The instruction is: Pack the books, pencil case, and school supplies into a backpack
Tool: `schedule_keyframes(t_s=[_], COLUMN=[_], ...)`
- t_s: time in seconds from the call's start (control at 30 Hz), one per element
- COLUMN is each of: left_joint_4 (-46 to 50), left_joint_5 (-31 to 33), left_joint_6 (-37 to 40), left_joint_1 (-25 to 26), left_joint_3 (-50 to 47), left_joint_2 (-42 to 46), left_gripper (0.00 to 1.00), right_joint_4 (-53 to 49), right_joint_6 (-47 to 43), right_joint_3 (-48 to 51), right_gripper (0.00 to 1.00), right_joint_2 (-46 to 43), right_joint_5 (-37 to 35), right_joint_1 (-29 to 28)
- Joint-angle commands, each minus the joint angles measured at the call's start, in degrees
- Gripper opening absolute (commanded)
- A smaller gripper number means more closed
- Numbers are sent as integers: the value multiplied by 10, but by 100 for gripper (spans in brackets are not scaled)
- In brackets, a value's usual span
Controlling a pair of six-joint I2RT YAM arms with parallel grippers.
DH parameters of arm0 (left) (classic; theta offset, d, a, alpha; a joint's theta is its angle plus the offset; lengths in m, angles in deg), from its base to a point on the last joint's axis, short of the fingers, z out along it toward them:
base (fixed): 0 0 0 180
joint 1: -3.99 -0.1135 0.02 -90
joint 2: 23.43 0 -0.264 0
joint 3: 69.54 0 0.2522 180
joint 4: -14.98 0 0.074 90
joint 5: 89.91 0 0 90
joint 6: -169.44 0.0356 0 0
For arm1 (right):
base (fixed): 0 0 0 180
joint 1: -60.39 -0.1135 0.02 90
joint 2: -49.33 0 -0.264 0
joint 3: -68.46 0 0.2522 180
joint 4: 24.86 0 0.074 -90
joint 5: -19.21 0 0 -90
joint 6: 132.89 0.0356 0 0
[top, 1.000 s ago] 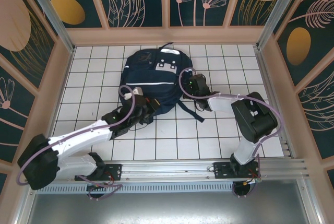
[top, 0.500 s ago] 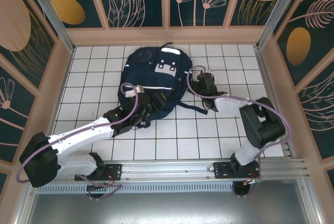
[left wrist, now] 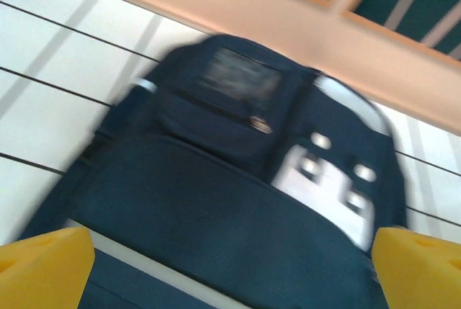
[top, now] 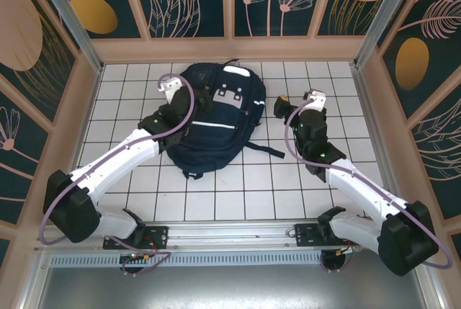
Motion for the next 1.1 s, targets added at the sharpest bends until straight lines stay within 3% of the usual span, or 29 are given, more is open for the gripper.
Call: schedule_keyframes(t_s=[0.0, 0.07, 0.17, 0.4, 0.53, 0.63, 0.77, 0.97, 1.07], left_joint_4=[-45, -116, -223, -337, -412, -549, -699, -788, -827], left_joint_5=[80, 85, 102, 173, 125, 65, 58, -67, -96], left_joint_6=[99, 133, 175, 256, 248, 298, 340, 387, 395], left_joint_1=[-51, -94, -154, -265, -299, -302, -305, -308, -310], left_joint_3=[-31, -76, -159, -243, -275, -333, -397, -448, -475], left_joint_2=[15, 31, 44, -19, -65, -86, -78, -69, -59], left_gripper=[98, 98, 99, 99, 99, 98, 99, 99, 99], right_joint_4=[89, 149, 153, 192, 266, 338, 404, 464, 538], right_joint_6=[-112, -152, -134, -96, -107, -126, -150, -151, -136], right_joint_3=[53, 89, 102, 114, 132, 136, 151, 193, 237], right_gripper=[99, 99, 99, 99, 99, 99, 99, 99, 99], right_joint_2=[-18, -15, 4, 91, 157, 208, 262, 251, 256], right_joint_5=[-47, -40, -30, -45, -31, -22, 62, 144, 184], right_joint_1=[7, 26, 73, 200, 228, 230, 237, 259, 279])
